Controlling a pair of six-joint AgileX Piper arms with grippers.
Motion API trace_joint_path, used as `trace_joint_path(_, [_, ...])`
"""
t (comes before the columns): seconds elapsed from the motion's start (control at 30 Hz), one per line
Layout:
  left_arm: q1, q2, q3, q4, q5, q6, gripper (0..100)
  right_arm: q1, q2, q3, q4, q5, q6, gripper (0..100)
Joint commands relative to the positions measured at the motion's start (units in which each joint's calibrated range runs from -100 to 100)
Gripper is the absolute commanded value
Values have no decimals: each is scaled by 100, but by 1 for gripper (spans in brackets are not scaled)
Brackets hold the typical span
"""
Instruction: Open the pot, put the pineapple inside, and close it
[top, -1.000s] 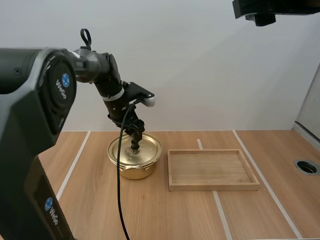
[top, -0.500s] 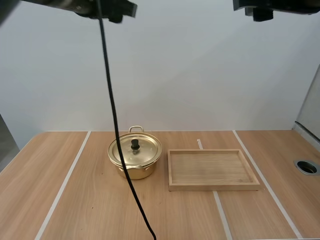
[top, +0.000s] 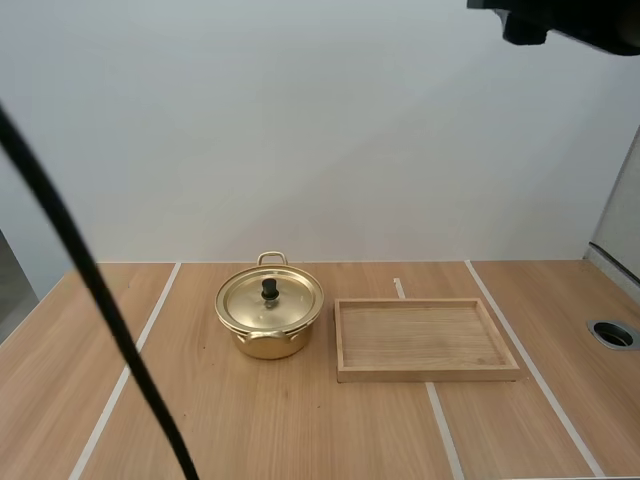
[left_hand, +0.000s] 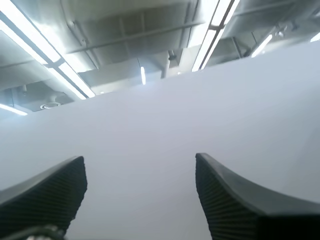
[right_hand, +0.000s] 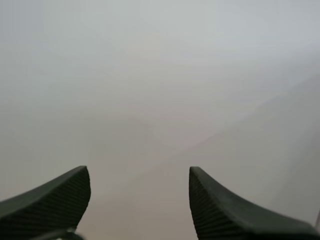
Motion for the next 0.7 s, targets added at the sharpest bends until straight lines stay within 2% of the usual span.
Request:
trace_joint_path(0.0, [6, -631, 297, 299, 305, -1018, 100, -123, -522, 462, -1026, -607, 1138, 94])
trace_joint_path(0.07, [6, -1059, 755, 794, -144, -1062, 100, -115, -924, 1005, -1911, -1497, 1417, 94])
trace_joint_path(0.13, [6, -1228, 1250, 1247, -461, -1243, 100, -63, -1259, 1536, -2406, -2038, 1621, 94])
trace_joint_path(0.27, [-4, -1228, 2199, 1701, -43, -1415, 100, 34, -1918, 2837, -2358, -2539, 1637, 94])
trace_joint_path(0.4, [-4, -1228, 3303, 1716, -486, -1433, 100, 39, -2337, 4396, -2368, -2750, 1637, 94])
trace_joint_path(0.53, [-19, -1228, 4283, 1756, -726, -1471, 100, 39, -2404, 5904, -2569, -3394, 1515, 94])
trace_joint_path(0.67, [-19, -1228, 5100, 1793, -745, -1634, 100, 7, -2404, 6773, -2614, -3923, 1525, 94])
